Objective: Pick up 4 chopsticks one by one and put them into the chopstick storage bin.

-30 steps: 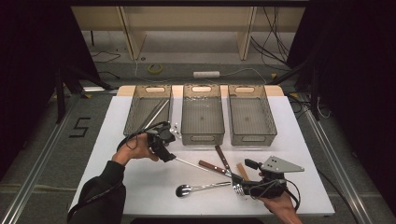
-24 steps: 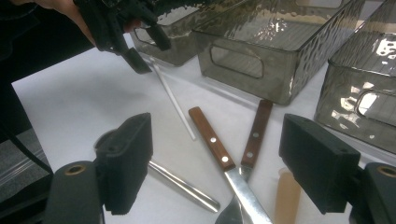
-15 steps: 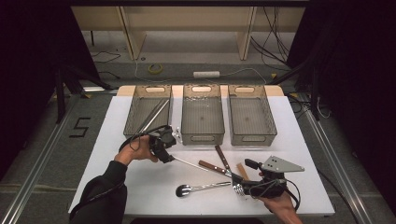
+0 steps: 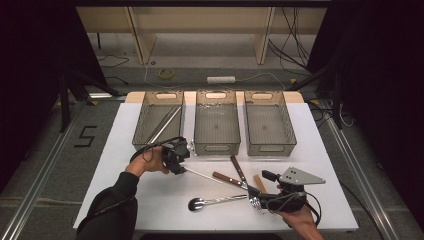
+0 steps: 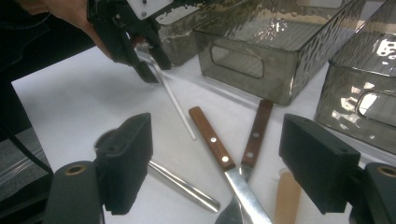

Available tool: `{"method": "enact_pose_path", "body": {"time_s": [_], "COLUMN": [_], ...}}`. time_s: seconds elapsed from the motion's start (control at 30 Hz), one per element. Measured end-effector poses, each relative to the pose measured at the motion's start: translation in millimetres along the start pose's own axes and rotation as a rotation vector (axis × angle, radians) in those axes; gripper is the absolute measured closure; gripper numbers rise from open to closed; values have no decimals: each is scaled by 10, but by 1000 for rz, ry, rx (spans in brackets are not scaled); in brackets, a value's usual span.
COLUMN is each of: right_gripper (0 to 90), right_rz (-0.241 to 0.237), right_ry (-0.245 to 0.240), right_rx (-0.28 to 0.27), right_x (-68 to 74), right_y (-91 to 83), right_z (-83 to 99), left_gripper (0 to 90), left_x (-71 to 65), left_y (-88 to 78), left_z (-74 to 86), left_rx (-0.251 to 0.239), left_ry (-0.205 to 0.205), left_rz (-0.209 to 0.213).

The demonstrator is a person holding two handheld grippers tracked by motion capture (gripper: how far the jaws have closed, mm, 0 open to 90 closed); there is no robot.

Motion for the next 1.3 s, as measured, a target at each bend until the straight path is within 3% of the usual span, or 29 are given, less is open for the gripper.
{"method": "enact_pose_path", "body": {"time_s": [0.53, 1.0, 1.3], "right_gripper": [269, 269, 270], "right_rz": [2, 4, 5], "right_ry": [-3, 0, -5], "right_rx": [4, 3, 7], "right_x": [-2, -5, -6], "right_y": [5, 3, 2], "right_z": [3, 3, 7], "left_gripper": [661, 747, 806], "left_x": [35, -29, -57], "left_y": [57, 72, 82], "left_z": [33, 16, 16], "left_rx": [31, 83, 91], "left_ry": [27, 94, 114], "left_rz": [6, 14, 27]}}
Point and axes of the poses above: each handheld gripper's, and its own axes: y roughly forward along the jaws, z roughly out of its underside, x roughly to its left, the point moved 6 cm from there along y, roughly forward along the jaws, and after that the axes turned 15 degrees about z, right-handed, at the moved point
